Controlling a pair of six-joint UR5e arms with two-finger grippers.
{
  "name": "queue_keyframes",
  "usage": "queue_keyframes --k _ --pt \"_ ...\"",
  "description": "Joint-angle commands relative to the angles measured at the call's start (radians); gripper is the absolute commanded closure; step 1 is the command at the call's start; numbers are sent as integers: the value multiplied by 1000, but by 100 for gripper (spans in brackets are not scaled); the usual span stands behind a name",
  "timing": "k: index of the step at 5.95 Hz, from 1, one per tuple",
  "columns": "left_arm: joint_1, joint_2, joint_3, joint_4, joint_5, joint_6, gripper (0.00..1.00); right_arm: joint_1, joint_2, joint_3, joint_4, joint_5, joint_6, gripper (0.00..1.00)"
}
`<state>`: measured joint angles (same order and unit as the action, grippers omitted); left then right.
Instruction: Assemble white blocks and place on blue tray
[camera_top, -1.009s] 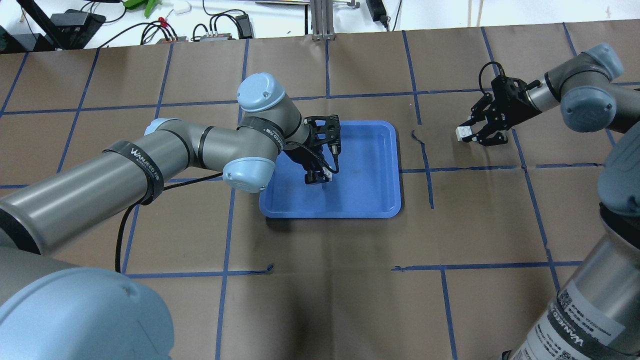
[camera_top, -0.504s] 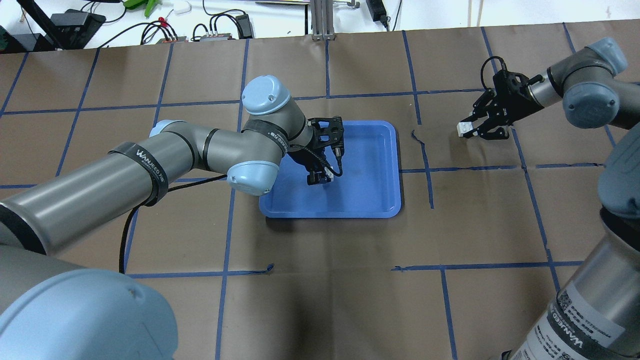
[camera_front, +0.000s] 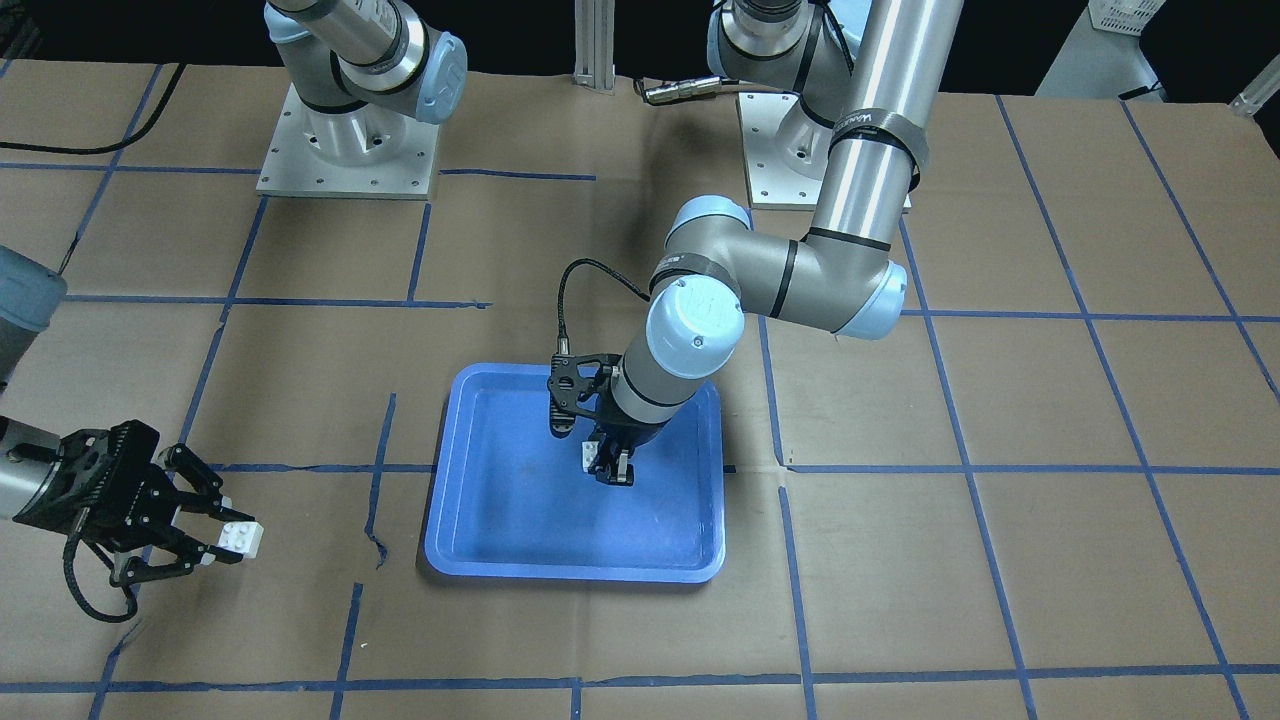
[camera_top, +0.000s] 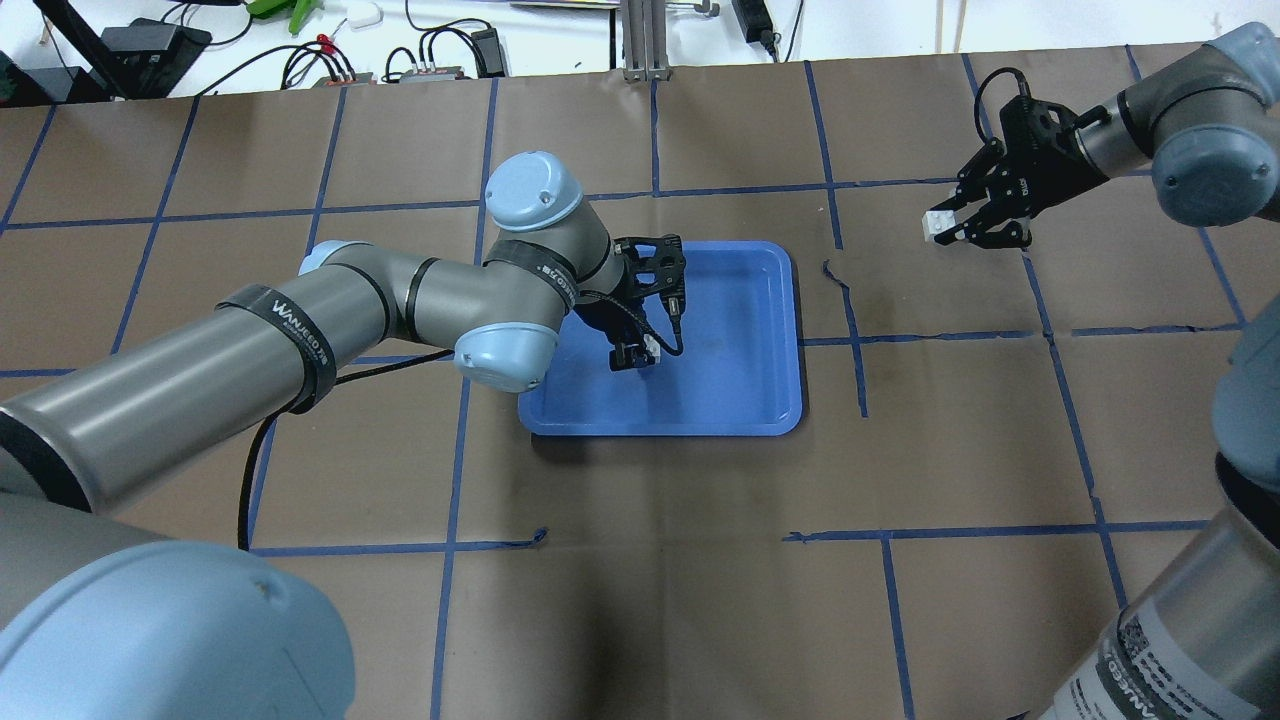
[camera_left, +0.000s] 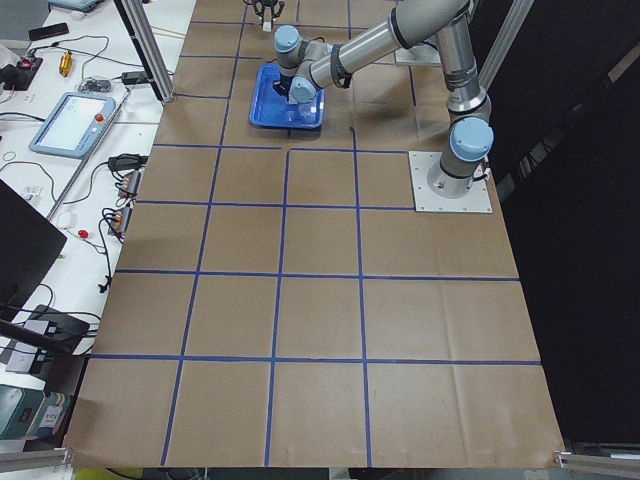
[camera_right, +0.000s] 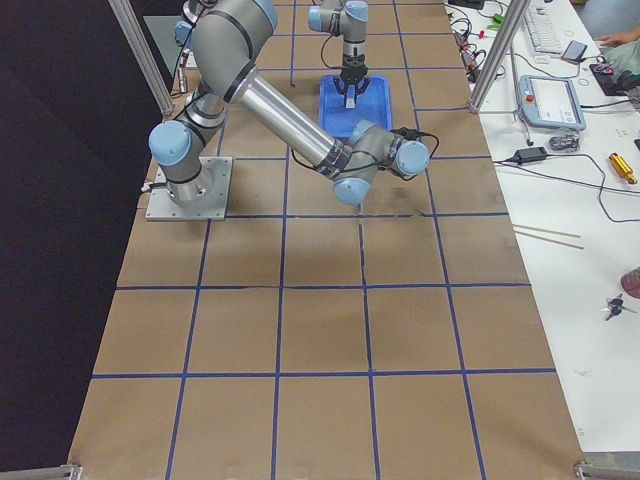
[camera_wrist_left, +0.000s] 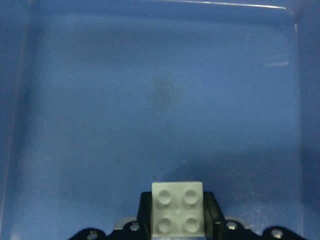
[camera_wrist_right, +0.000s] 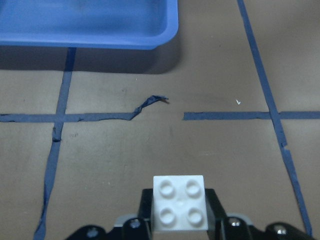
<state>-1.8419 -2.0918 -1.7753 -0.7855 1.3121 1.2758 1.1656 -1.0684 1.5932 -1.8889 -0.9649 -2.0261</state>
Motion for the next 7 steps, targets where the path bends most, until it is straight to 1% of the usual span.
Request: queue_keyframes --k 1,2,3,4,5,6,7 --pt "1 19 0 -32 3 2 1 25 -114 42 92 0 4 83" --pt "9 41 13 -81 3 5 1 38 -158 97 91 6 -2 83" --pt "18 138 26 -228 12 2 1 39 -179 167 82 53 -5 83" --pt "59 241 28 -380 79 1 1 42 -203 219 73 95 -6 83" --pt "103 322 30 -518 87 5 1 77 -223 247 73 118 -5 83" --pt "108 391 48 -585 169 -34 1 130 -225 251 47 126 3 83" --pt "122 435 71 -674 192 -123 1 158 -217 273 -19 126 7 83"
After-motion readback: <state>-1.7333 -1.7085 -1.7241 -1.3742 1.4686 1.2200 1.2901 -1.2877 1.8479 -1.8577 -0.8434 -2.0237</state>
